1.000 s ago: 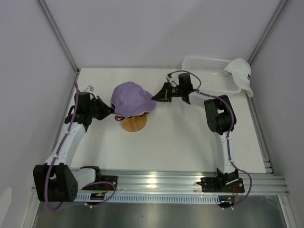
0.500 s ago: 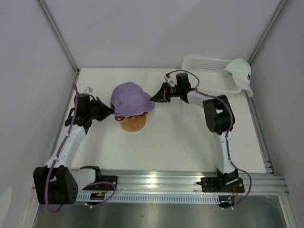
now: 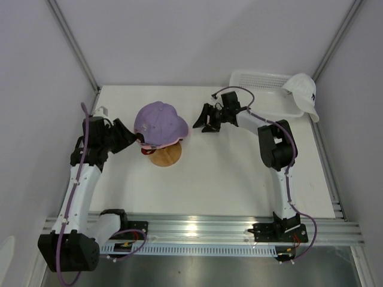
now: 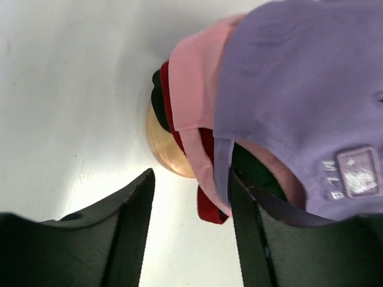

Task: Stack the hats

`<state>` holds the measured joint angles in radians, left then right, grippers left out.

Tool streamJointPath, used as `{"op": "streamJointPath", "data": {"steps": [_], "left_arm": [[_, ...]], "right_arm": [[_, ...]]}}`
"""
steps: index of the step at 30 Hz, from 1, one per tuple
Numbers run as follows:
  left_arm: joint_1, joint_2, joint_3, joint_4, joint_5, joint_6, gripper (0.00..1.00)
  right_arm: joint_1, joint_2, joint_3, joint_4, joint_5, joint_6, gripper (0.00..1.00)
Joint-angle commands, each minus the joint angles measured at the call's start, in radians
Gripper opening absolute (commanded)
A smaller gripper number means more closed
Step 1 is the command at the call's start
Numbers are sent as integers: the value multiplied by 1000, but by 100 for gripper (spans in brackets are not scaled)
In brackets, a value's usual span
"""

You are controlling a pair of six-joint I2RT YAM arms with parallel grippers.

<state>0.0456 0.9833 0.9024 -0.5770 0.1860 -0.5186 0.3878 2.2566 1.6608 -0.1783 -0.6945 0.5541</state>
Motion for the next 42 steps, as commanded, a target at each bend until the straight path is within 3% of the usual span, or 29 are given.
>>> {"op": "streamJointPath", "data": {"steps": [1,6,13,15,19,23,27,34,42], "left_arm": [[16,-23,115,-56,-71,63,59],[14,-60,190,-86,-43,97,77],[14,-182,271,-126,-123,158,96],[14,-212,286,-133,-141,166,98],[16,-247,288,-129,-148,180,100],[16,-255,251,-81,-67,172,100],[16,-235,214,-41,-20,161,99],[16,-218,194,-23,-29,166,100],[16,-230,175,-5,-80,193,100]], "right_arm": [[-1,-166,120,-121,79,-108,70],[-94,-304,155,-187,138,-122,75],[-277,-541,94,-299,432,-122,86],[-332,-623,38,-280,455,-99,90],[-528,-735,-142,-221,527,-56,95],[-651,-775,-244,-221,648,-17,98],[-727,-790,-402,-68,659,73,99],[-736,-733,-561,117,809,168,99],[-736,-609,-591,340,976,265,99]]}}
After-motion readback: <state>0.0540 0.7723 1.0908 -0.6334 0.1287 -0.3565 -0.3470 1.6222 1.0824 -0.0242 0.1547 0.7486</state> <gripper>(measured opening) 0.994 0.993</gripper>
